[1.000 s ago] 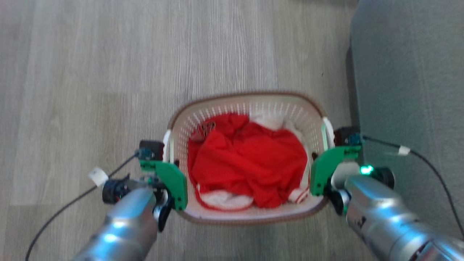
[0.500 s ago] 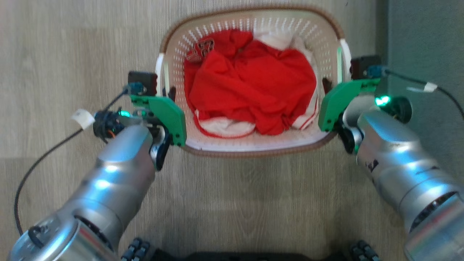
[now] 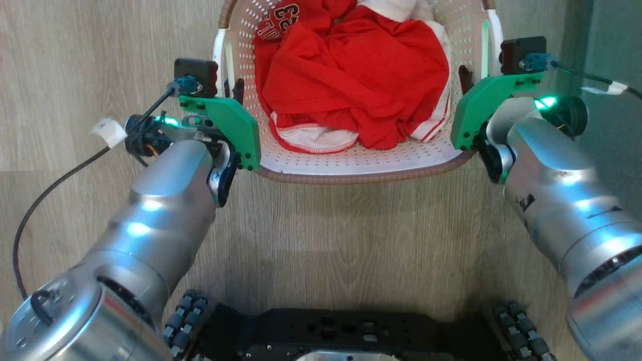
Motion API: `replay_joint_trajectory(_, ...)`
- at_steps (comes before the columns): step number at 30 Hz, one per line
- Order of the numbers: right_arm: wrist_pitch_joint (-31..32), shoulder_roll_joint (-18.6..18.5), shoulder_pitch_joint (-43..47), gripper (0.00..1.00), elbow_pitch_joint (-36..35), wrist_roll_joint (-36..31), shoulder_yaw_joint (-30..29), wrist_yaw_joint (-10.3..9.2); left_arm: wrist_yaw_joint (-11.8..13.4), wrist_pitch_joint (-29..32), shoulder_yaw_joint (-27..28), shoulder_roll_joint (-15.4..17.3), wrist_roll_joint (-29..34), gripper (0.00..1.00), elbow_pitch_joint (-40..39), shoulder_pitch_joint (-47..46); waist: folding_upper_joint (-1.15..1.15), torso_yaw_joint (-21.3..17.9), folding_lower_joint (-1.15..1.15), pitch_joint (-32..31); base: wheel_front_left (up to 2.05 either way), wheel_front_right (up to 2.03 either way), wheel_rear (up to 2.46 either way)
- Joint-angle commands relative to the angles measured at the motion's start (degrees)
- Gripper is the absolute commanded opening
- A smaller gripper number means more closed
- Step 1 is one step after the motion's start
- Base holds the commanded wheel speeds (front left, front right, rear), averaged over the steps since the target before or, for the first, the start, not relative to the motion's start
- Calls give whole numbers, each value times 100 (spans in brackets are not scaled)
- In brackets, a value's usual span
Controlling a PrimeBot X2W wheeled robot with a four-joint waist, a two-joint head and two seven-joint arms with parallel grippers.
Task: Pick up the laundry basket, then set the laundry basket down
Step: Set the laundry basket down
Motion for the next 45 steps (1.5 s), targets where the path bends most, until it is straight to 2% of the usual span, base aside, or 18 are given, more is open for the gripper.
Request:
replay_joint_trajectory(1,-68,-34,64,0,-9,-145,66,12,27,-82,-39,197,105,0,-9,-108,0,10,-1,77,0,0,0)
replay_joint_trajectory(13,-74,42,-133,0,-9,-838,-537,12,60,-97,-156,197,64,0,-39,-406,0,19,-1,524,0,0,0)
replay_joint_trajectory(36,43,200,-78,0,-9,-1817,-1469,12,76,-102,-422,197,-117,0,-32,-480,0,-17,-1,684,0,0,0)
replay_joint_trajectory(38,55,204,-75,7,-9,-1872,-1525,12,84,-102,-441,197,-137,0,-25,-492,0,-20,-1,688,0,0,0)
replay_joint_trajectory(41,70,208,-75,25,-9,-1950,-1588,12,97,-102,-468,197,-168,0,-17,-509,0,-18,-1,694,0,0,0)
replay_joint_trajectory(45,75,210,-77,27,-9,-1959,-1588,12,114,-102,-508,197,-230,0,-34,-507,0,5,-1,698,0,0,0)
